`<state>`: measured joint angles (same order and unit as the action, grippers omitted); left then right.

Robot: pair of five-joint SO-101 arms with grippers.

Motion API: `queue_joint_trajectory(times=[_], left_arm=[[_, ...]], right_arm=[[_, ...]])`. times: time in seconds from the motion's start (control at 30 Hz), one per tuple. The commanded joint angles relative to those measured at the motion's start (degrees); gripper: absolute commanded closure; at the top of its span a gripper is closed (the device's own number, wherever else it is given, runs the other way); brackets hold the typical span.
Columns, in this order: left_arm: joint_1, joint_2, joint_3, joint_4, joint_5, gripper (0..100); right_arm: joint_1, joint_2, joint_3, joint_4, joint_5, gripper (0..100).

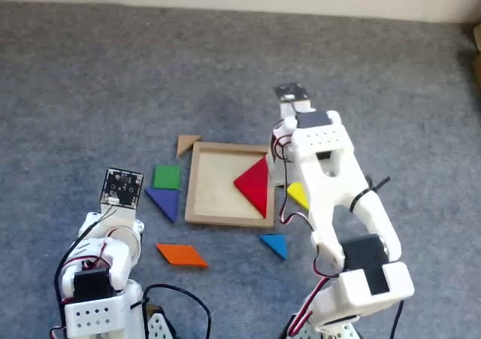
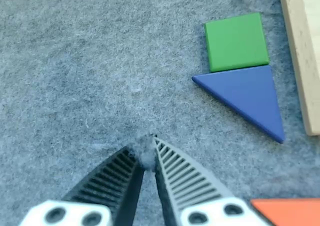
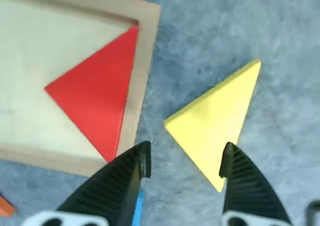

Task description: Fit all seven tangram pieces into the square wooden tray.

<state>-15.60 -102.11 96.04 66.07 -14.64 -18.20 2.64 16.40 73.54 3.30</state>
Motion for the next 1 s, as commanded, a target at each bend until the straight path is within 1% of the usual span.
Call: queue_joint_trajectory(times=[0.0,0.13,0.2,0.3,0.4,0.6,0.97], left_arm=[[-0.6,-1.6,1.2,0.3,0.3,99],[-0.6,-1.6,1.2,0.3,0.3,99],[-0.6,-1.6,1.2,0.3,0.3,99],[-0.6,-1.6,1.2,0.3,0.3,99],[-0.6,-1.6,1.2,0.3,0.3,99],[-0.6,-1.6,1.2,0.3,0.3,99],[-0.6,-1.6,1.2,0.3,0.3,99]], right_arm=[[-2.1,-4.6,-1.1,0.2,7.2,78.5],[-1.9,-4.0,-1.1,-0.2,7.6,78.1],[-1.5,-2.9,-0.7,-1.2,5.7,76.7],[-0.2,0.1,-0.7,-2.2,-0.5,68.7],[-0.1,4.1,-1.1,-2.4,-1.1,62.8],[-0.1,10.4,-1.3,-4.1,-1.2,62.7],[2.4,10.8,-1.2,-7.0,-1.3,62.7]])
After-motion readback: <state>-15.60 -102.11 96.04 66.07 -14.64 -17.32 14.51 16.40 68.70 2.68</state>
